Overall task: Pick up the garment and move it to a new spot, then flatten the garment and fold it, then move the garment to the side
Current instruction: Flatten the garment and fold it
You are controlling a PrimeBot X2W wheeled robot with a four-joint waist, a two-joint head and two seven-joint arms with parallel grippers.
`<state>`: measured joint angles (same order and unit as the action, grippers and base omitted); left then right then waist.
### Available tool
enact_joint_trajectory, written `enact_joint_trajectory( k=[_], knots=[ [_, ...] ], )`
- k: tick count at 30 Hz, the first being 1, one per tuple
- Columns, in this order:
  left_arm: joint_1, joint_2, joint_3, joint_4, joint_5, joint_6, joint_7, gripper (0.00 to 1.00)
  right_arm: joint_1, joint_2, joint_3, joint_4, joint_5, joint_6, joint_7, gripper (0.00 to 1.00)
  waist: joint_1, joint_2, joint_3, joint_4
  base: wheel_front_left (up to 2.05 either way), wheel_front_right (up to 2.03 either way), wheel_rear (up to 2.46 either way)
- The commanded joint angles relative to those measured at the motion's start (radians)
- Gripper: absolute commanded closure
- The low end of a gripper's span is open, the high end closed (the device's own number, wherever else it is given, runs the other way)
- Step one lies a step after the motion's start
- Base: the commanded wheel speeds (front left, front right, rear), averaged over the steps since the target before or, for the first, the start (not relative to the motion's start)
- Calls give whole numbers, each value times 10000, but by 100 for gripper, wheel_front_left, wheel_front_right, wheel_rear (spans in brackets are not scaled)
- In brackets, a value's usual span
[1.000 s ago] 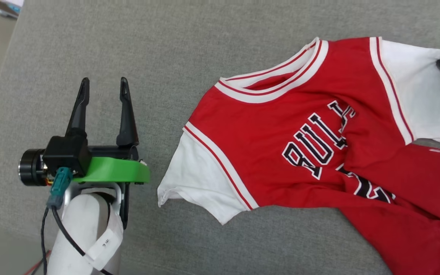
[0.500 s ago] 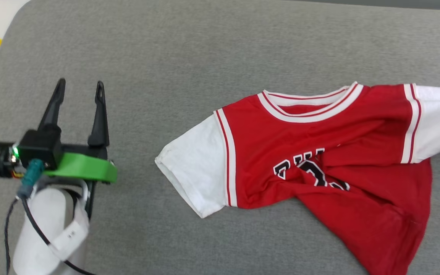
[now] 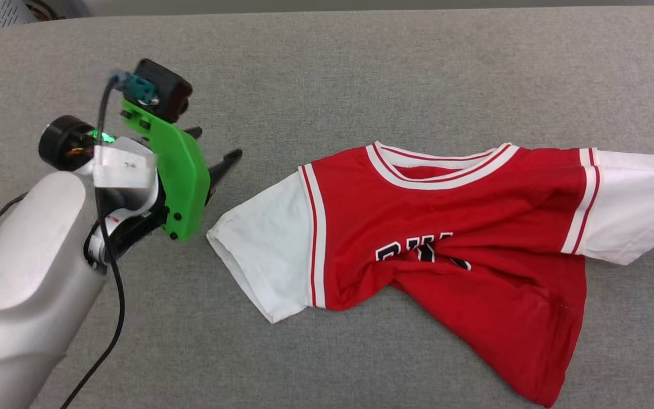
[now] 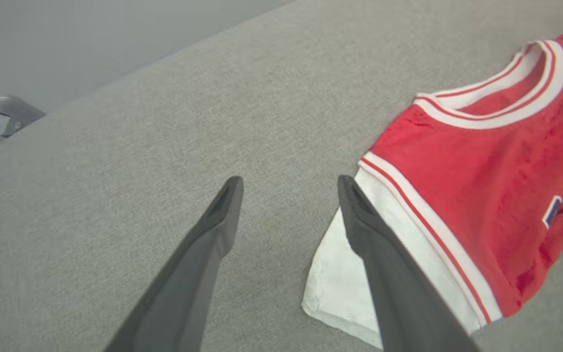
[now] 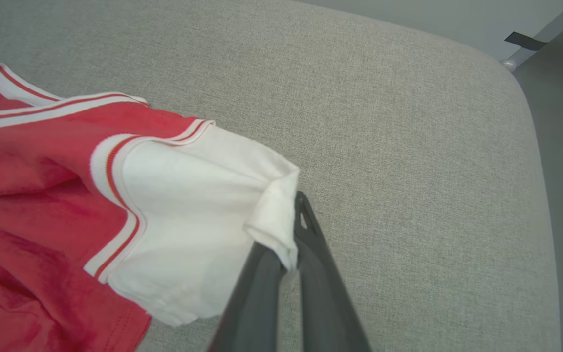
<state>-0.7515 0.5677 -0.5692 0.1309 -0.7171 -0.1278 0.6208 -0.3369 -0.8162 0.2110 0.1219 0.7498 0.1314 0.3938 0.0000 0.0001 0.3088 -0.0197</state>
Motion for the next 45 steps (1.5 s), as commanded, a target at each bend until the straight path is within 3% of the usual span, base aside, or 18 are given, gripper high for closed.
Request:
enact_joint_trajectory(
  k=[1, 5, 10, 19, 20, 21, 27, 36, 45],
  knots=[
    [-329, 290, -409, -45, -343, -27, 463, 0, 123, 105, -140, -165, -167, -7, 102, 100, 0, -1, 102, -81, 0, 0, 0],
    [-823, 788, -1578, 123, -1152, -27, 1464, 0, 110, 381, -389, -632, -436, -7, 422, 100, 0, -1, 322, -189, 0, 0, 0],
    [-1098, 996, -2843, 718, -1773, -28, 2178, 0, -135, 755, -467, -1062, -693, -7, 743, 100, 0, -1, 677, -330, 0, 0, 0],
    [-1256, 1021, -4646, 1922, -2180, -28, 2024, 0, -694, 1165, -257, -1272, -982, -7, 1006, 100, 0, -1, 1011, -417, 0, 0, 0],
    [-1288, 1022, -4821, 1967, -2188, -28, 1949, 69, -716, 1187, -236, -1266, -995, -7, 1009, 100, 0, -1, 1006, -408, 0, 0, 0],
    [-1321, 1005, -5011, 2000, -2256, -28, 1845, 100, -724, 1208, -224, -1240, -1011, -7, 1004, 100, 0, -1, 967, -382, 0, 0, 0],
    [-1800, 1155, -5344, 1998, -2237, -28, 259, 100, -675, 1169, -311, -1210, -1064, -7, 748, 100, 0, -1, 466, -203, 0, 0, 0],
    [-2726, 1519, -4585, 1470, -1854, -28, -2740, 100, -843, 941, -837, -1634, -1203, -7, -316, 100, 0, -1, -527, 103, 0, 0, 0],
    [-4341, 1388, -3662, 940, -1337, 287, -3667, 100, -2277, 453, -1038, -2128, -1236, -7, -421, 100, 0, -1, -545, 194, 0, 0, 0]
  ],
)
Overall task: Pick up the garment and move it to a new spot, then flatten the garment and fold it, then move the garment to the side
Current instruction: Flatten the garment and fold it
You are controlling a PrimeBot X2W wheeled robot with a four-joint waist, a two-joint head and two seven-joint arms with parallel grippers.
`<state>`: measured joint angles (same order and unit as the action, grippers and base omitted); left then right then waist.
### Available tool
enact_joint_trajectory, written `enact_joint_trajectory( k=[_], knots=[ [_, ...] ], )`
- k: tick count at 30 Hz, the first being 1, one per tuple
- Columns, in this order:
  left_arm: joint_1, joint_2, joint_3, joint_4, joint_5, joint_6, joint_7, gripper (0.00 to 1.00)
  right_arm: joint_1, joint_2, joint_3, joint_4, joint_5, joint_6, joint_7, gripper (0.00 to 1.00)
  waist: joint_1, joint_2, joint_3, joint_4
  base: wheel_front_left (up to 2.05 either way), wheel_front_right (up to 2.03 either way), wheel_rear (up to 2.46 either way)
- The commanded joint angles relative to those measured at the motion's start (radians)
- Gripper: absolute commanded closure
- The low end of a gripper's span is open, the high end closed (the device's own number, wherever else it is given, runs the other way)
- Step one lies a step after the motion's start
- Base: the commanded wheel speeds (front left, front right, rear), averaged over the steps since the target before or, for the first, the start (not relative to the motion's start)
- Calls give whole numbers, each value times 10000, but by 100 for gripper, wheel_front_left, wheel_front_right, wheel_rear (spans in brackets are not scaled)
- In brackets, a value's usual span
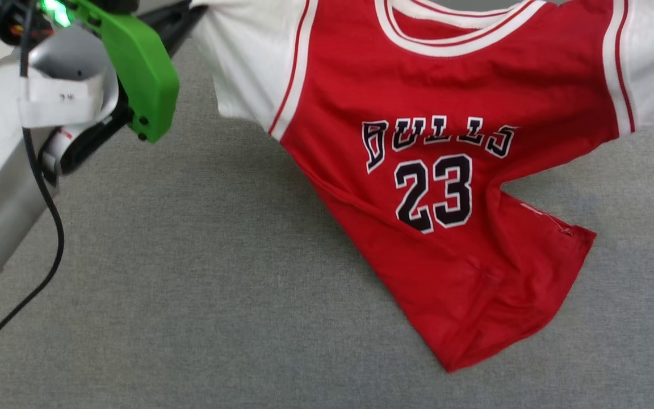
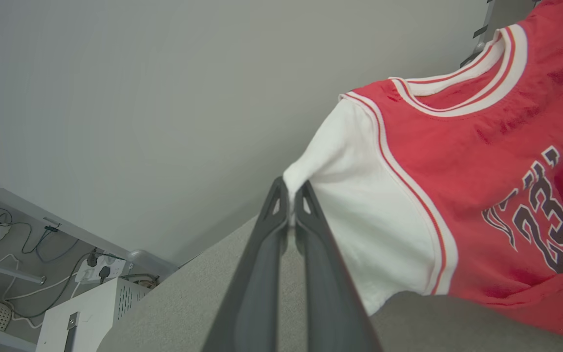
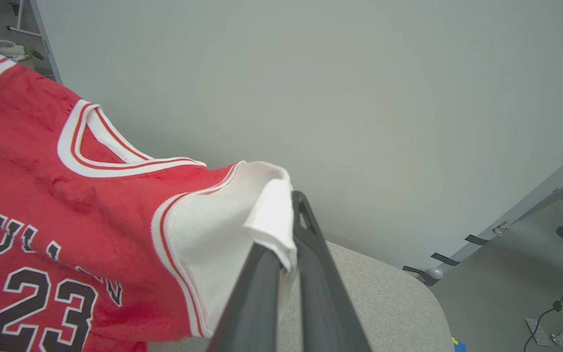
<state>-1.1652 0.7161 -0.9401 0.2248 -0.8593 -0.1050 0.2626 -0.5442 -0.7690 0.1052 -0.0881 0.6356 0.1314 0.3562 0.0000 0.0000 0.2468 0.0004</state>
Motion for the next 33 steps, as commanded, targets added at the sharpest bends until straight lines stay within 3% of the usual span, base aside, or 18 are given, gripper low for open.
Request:
enact_joint_trajectory(
  k=[1, 8, 23, 33],
  knots=[
    [-440, -177, 115, 21, 133, 81, -88, 100, -540, -52, 115, 18, -108, -7, -24, 100, 0, 0, 158, -24, 0, 0, 0],
    [-2396, -925, 682, 712, 442, 91, -354, 100, -3452, -17, 1028, 940, -371, -7, 115, 100, 0, 0, 1027, -140, 0, 0, 0],
    [-7029, -1879, 1424, 3508, 1812, -102, -2160, 100, -10150, 984, 2996, 4562, -1354, -7, -611, 100, 0, 0, 2761, -416, 0, 0, 0],
    [-8587, -2181, 1262, 5100, 1883, -230, -2850, 100, -12589, 1746, 3810, 6738, -1739, -7, -1839, 100, 0, 0, 3316, -498, 0, 0, 0]
  ],
)
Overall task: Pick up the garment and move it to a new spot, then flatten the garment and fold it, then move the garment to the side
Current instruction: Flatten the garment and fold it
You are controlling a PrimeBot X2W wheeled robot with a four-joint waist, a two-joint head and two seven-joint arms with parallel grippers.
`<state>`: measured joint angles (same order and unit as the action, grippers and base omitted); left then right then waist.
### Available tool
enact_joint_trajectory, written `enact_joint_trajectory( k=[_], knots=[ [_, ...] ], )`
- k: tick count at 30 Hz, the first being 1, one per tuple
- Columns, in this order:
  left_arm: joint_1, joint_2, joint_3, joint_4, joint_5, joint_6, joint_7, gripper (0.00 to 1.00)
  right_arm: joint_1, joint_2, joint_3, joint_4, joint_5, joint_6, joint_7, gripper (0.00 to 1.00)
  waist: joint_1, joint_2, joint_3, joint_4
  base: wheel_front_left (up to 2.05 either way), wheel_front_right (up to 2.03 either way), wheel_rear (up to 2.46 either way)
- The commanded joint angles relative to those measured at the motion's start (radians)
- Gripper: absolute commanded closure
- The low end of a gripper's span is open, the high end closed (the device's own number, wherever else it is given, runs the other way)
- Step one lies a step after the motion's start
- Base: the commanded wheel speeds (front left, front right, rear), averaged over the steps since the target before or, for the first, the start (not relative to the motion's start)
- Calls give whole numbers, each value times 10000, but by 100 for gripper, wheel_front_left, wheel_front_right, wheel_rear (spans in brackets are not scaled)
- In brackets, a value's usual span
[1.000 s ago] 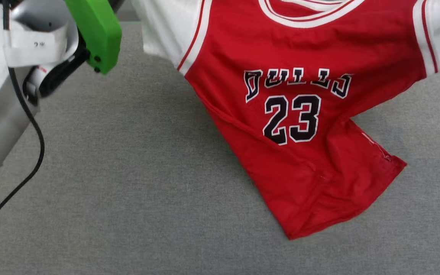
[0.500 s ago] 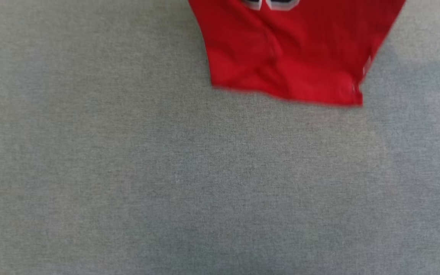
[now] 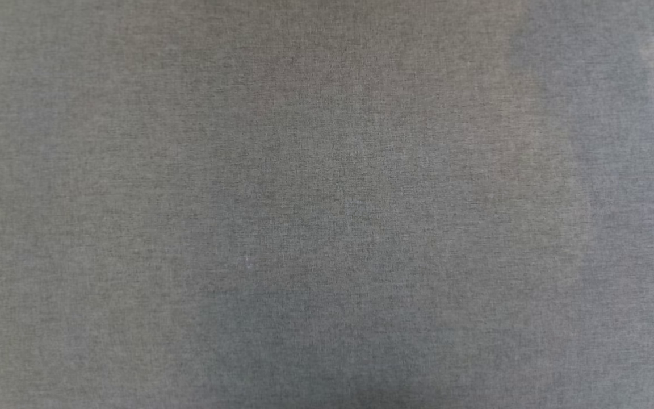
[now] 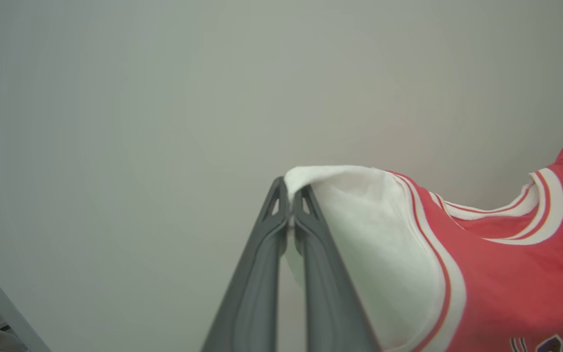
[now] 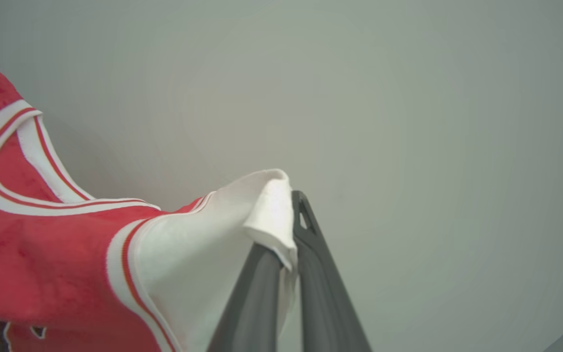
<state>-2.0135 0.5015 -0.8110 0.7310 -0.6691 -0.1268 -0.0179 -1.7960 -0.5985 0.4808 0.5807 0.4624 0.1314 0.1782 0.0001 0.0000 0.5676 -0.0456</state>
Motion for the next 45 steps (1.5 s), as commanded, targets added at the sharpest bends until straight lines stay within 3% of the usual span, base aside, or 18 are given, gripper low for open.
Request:
enact_joint_trajectory(
  k=[1, 6, 12, 22, 26, 36, 45],
  knots=[
    [-93, -63, -83, 199, -78, -19, -89, 100, -134, 95, 243, 241, 29, -7, -118, 100, -1, 0, 154, -34, 0, 0, 0],
    [326, -112, -567, 605, -441, -33, -379, 100, 47, 244, 933, 795, 458, -7, -565, 100, -1, 0, 312, -21, 0, 0, 0],
    [1785, 218, -1086, 568, -1171, -36, -1106, 100, 1189, 420, 1698, 1154, 1282, -7, -1357, 100, -1, 0, 148, 30, 0, 0, 0],
    [5918, 558, -1599, 184, -2029, -5, -2280, 100, 4555, 441, 3145, 1021, 2872, -7, -2442, 100, -1, 0, -1088, 223, 0, 0, 0],
    [7975, 627, -1463, -326, -2328, 272, -2411, 100, 6277, 377, 3624, 793, 3369, -7, -2951, 100, -1, 0, -1795, 263, 0, 0, 0],
    [13111, 1028, -339, -2478, -2637, 1100, -2436, 100, 9973, -624, 4321, -191, 4222, -7, -3669, 100, -1, 0, -3333, 446, 0, 0, 0],
    [16392, 1190, 175, -3323, -2705, 1547, -2437, 100, 13006, -1463, 3781, -937, 4625, -7, -3895, 100, -1, 0, -4217, 384, 0, 0, 0]
  ],
)
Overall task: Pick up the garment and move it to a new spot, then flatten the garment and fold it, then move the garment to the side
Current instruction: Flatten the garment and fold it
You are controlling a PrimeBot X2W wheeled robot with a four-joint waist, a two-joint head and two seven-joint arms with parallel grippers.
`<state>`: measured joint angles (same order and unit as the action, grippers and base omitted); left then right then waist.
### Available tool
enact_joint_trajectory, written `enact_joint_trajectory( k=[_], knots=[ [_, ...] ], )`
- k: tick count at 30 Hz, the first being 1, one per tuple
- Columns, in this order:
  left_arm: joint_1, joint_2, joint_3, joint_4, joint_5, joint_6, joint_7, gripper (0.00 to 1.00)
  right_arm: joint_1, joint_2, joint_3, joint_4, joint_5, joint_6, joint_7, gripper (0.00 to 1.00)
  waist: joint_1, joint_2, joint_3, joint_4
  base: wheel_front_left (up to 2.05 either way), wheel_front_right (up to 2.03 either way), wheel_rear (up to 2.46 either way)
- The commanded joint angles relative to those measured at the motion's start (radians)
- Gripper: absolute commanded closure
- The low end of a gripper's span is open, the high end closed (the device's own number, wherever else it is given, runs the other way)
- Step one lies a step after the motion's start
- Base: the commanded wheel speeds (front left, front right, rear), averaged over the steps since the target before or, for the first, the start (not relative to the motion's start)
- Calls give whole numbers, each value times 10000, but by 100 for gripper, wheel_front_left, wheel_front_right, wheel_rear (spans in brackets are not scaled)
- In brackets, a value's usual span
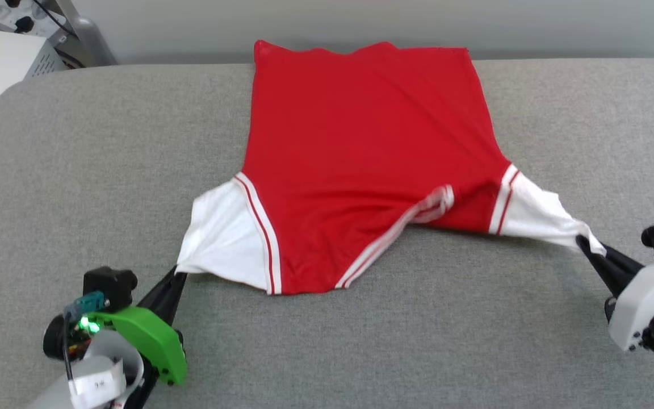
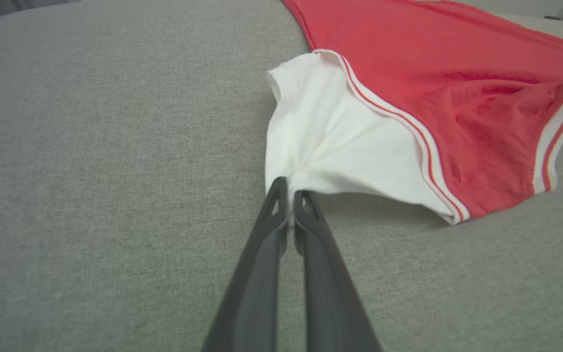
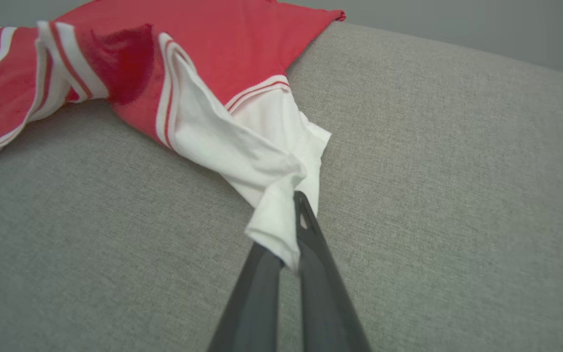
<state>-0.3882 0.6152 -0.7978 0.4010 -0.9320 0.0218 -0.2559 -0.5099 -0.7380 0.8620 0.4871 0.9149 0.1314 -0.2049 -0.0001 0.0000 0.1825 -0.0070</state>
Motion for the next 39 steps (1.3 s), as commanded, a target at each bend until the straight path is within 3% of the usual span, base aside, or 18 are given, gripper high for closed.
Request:
enact_joint_trajectory(
  k=[1, 10, 17, 18, 19, 20, 27, 32, 39],
  knots=[
    [459, 29, 117, -101, -88, 123, -58, 100, 525, -141, -175, -69, 131, -7, -92, 100, 1, 0, -436, -4, 0, 0, 0],
    [2622, -143, 795, -670, -68, 622, -58, 100, 3838, -462, -1733, -549, 182, -7, 160, 100, 1, 0, -612, 91, 0, 0, 0],
    [2909, -331, 1100, -745, 237, 676, -58, 100, 4871, -224, -2634, -1007, -141, -7, 894, 100, 1, 0, -413, 190, 0, 0, 0],
    [2917, -358, 1161, -774, 315, 668, -58, 100, 4912, -192, -2789, -1081, -257, -7, 945, 95, 1, 0, -397, 206, 0, 0, 0],
    [2906, -485, 1345, -935, 697, 684, -58, 100, 5007, -135, -3422, -1483, -499, -7, 1307, 7, 1, 0, -346, 264, 0, 0, 0],
    [2888, -519, 1380, -991, 836, 709, -58, 100, 4992, -161, -3672, -1636, -595, -7, 1362, 0, 1, 0, -325, 282, 0, 0, 0],
    [2539, -805, 1879, -1972, 1767, 1035, -58, 100, 4465, -609, -6237, -3608, -1129, -7, 2244, 0, 1, 0, 234, 602, 0, 0, 0],
    [2182, -978, 2146, -2830, 2281, 1233, -59, 100, 2888, -678, -8133, -4805, -1737, -7, 3502, 0, 1, 0, 1093, 1065, 0, 0, 0],
    [1657, -1391, 2377, -3612, 2891, 1210, -59, 100, -559, -630, -8249, -5042, -2165, -7, 6786, 0, 1, 0, 2535, 1795, 0, 0, 0]
  ],
)
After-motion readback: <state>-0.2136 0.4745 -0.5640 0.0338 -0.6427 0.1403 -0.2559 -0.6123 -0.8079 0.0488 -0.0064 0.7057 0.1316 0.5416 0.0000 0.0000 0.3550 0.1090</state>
